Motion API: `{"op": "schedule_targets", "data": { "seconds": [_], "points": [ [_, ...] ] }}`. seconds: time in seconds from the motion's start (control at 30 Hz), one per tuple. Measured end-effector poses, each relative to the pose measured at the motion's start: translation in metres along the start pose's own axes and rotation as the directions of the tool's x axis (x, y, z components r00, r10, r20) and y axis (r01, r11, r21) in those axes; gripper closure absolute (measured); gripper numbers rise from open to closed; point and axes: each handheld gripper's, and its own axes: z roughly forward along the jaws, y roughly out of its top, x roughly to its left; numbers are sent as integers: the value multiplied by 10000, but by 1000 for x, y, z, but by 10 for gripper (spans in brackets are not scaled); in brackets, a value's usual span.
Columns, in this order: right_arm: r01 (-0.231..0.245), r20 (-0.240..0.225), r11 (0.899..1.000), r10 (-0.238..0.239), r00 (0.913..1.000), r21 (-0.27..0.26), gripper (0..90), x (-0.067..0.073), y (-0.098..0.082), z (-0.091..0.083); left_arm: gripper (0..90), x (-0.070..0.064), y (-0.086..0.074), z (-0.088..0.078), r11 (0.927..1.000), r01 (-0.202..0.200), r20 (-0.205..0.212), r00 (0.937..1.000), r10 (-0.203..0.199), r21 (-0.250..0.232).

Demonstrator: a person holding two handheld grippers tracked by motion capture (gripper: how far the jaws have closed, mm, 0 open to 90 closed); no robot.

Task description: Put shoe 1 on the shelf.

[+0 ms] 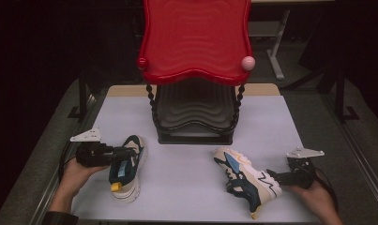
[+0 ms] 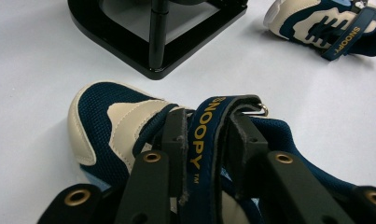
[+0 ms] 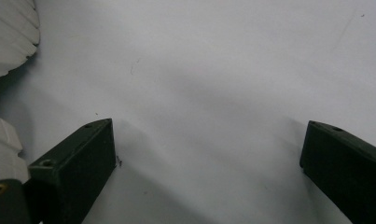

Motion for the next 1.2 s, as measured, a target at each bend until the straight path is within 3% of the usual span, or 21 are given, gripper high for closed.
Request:
{"op": "schedule_targets", "data": {
  "seconds": [0.37, 0.9, 1.07, 1.2],
  "points": [
    [1, 2, 10000, -1, 10000, -1, 28, 0, 0, 0, 733, -3, 5, -11, 9977, 50, 205, 9998, -36, -680],
    [2, -8, 10000, -2, 10000, -5, 28, 0, 0, 0, 735, -10, 38, -29, 9878, -121, 101, 9999, 139, -1554],
    [0, -7, 10000, 0, 10000, -4, 28, 0, 0, 0, 734, -11, 52, -33, 9829, 27, 70, 10000, -14, -1843],
    [1, -8, 10000, -1, 10000, -4, 28, 0, 0, 0, 735, -12, 64, -39, 9803, -150, 45, 9999, 162, -1972]
  ]
}}
